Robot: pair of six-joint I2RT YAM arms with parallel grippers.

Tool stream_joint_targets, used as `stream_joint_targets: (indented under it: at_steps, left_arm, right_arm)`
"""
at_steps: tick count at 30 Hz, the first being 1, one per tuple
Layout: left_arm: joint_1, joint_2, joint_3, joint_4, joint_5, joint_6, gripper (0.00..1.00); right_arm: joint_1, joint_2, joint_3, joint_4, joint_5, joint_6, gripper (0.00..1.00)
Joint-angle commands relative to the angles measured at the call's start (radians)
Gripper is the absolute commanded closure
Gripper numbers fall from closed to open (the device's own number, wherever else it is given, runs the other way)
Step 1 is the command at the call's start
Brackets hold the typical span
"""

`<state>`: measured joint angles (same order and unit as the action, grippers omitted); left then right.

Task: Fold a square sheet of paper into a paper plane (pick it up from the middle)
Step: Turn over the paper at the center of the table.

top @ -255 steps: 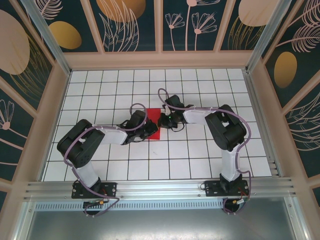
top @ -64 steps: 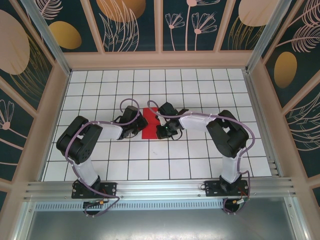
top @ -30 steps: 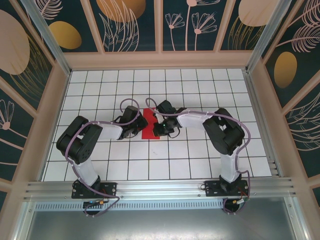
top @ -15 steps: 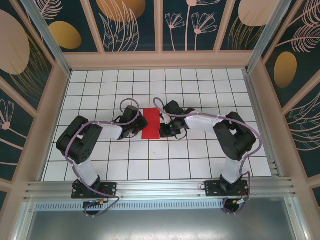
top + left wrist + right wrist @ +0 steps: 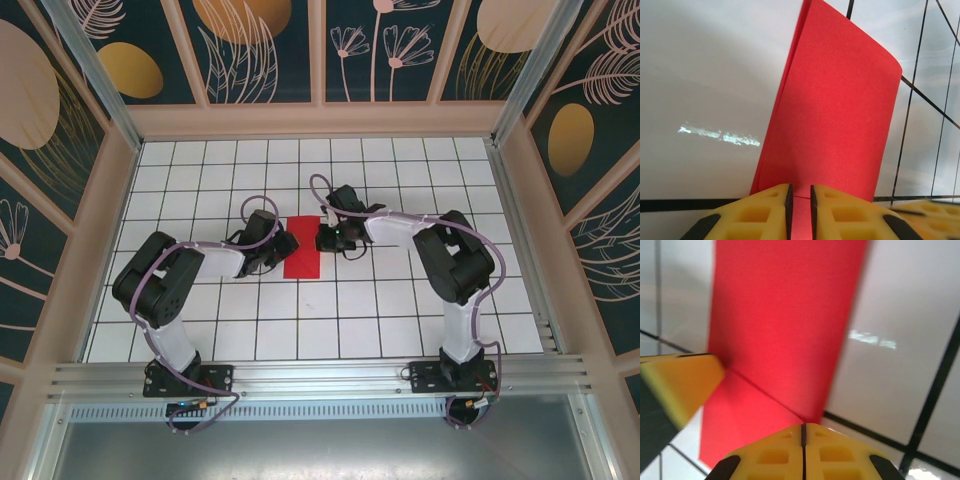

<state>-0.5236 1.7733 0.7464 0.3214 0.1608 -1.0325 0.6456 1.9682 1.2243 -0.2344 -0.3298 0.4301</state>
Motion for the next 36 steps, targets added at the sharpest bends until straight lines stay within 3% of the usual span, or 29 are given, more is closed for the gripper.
stream_joint_targets:
  at_steps: [1,11,16,26,36]
  left_arm:
    - [0.000,-0.048,0.006,-0.019,0.035,0.009,0.73]
    - [0.000,-0.155,-0.066,-0.029,-0.007,-0.020,0.49]
    - [0.000,-0.125,-0.077,0.017,0.025,-0.023,0.46]
    - [0.001,-0.065,-0.055,0.127,0.108,-0.013,0.51]
    - [0.000,-0.030,-0.100,0.290,0.120,0.051,0.74]
  right_arm:
    - [-0.015,0.026,0.016,0.019,0.006,0.026,0.90]
    - [-0.027,0.037,-0.003,0.043,-0.003,0.054,0.88]
    - [-0.030,0.040,-0.010,0.043,-0.005,0.059,0.86]
    - [-0.035,0.042,-0.009,0.045,-0.017,0.061,0.86]
    - [-0.058,0.004,-0.017,0.087,-0.077,0.079,0.85]
